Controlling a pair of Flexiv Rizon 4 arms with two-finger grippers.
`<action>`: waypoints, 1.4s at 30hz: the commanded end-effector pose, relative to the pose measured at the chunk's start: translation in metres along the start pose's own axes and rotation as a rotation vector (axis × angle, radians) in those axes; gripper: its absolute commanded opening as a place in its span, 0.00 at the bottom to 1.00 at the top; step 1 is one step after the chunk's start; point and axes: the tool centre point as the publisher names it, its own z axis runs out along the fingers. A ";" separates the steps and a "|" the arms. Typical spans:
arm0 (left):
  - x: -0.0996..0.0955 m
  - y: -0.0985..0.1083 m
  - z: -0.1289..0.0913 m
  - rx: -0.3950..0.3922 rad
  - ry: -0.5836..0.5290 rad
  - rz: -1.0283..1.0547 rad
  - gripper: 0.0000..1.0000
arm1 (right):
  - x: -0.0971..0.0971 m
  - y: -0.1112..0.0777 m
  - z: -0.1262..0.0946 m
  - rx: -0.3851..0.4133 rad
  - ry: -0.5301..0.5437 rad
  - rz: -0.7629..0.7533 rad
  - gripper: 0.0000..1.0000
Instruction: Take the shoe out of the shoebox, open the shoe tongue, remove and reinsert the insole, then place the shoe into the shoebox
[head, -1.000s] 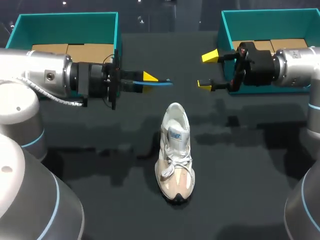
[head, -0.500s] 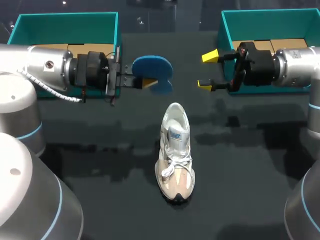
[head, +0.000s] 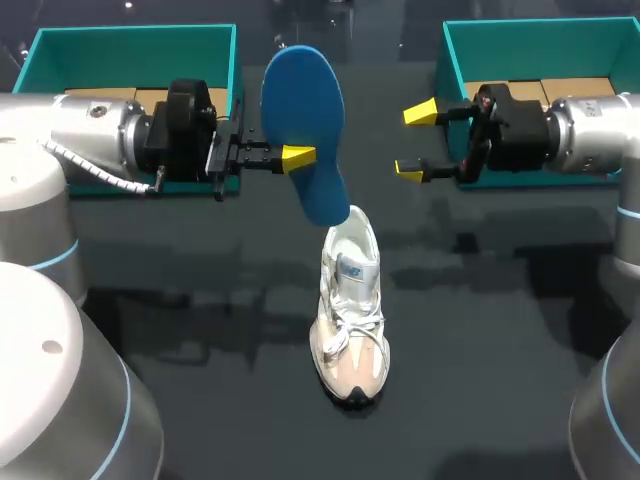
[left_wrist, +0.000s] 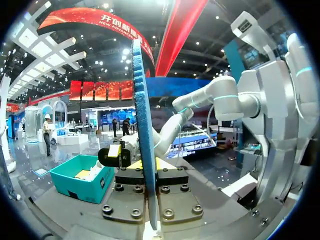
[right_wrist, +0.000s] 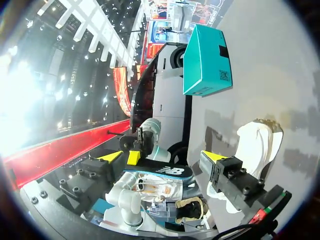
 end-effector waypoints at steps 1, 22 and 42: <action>0.000 -0.001 -0.002 0.074 0.009 -0.239 0.00 | 0.000 -0.001 0.000 -0.002 -0.002 0.000 1.00; 0.002 0.016 -0.003 0.129 -0.062 -0.607 0.00 | 0.000 -0.001 0.000 -0.002 -0.002 0.000 1.00; -0.004 0.040 0.012 0.094 -0.070 -1.200 0.00 | 0.000 -0.001 0.000 -0.002 -0.002 0.000 1.00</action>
